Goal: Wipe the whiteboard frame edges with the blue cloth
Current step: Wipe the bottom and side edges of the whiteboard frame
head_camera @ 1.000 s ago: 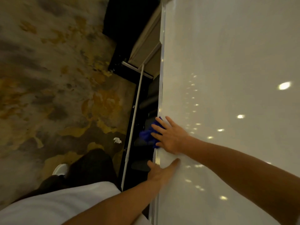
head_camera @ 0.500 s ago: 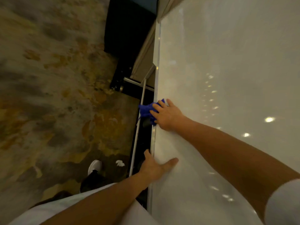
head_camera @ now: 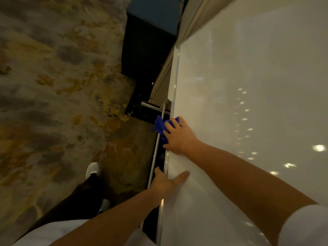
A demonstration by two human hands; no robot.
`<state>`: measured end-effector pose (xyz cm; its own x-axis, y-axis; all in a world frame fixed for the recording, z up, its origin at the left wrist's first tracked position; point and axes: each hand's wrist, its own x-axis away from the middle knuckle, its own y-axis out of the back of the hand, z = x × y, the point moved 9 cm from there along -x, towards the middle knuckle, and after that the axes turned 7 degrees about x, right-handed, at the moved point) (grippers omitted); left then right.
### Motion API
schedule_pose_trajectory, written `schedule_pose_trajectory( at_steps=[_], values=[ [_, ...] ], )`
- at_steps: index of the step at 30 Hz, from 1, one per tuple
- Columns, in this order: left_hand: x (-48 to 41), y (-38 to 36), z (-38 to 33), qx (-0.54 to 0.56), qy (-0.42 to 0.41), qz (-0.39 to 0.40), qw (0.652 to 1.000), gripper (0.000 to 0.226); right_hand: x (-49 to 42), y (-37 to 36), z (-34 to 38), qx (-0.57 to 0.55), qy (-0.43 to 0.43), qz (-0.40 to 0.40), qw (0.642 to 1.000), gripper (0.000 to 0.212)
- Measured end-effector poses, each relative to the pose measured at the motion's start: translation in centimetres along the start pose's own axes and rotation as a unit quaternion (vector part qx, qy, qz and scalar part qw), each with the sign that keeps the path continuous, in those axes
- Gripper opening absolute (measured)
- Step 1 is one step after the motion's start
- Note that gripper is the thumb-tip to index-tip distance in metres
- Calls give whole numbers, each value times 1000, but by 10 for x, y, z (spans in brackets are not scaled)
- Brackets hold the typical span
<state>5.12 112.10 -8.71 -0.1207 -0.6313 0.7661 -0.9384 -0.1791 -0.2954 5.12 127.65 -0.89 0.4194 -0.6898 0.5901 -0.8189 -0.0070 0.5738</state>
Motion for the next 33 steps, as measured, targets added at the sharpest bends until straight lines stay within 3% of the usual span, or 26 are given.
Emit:
schedule_pose_trajectory(
  at_steps=[4,9,13,14,15,18,23,26,30,33],
  values=[
    [-36,-10,-41,-3,-17,21,1000,140,-14,-16,24,2,88,11,996,77],
    [-93,-14,-99,18,27,52,998,151,-80,-2,-69,10,3,-2,1000,79],
    [-131,-19,-139,-26,44,116,992,77,-81,-9,-71,-18,62,24,998,68],
    [-136,-20,-142,50,99,112,988,79,-83,-9,-76,-12,80,38,996,66],
    [-142,-14,-148,60,100,81,990,87,-89,-6,-89,-6,87,44,995,64],
    [-158,-15,-182,13,50,88,995,97,-120,5,-137,24,94,55,994,57],
    [-175,-28,-214,46,63,142,987,68,-130,10,-165,45,126,76,988,57],
    [-182,-26,-220,44,133,179,974,85,-146,14,-200,23,67,68,995,66],
    [-194,-19,-236,42,250,260,932,105,-193,13,-246,32,11,76,997,70],
    [-227,-13,-269,64,249,231,939,113,-234,14,-253,14,-10,52,998,67]
  ],
)
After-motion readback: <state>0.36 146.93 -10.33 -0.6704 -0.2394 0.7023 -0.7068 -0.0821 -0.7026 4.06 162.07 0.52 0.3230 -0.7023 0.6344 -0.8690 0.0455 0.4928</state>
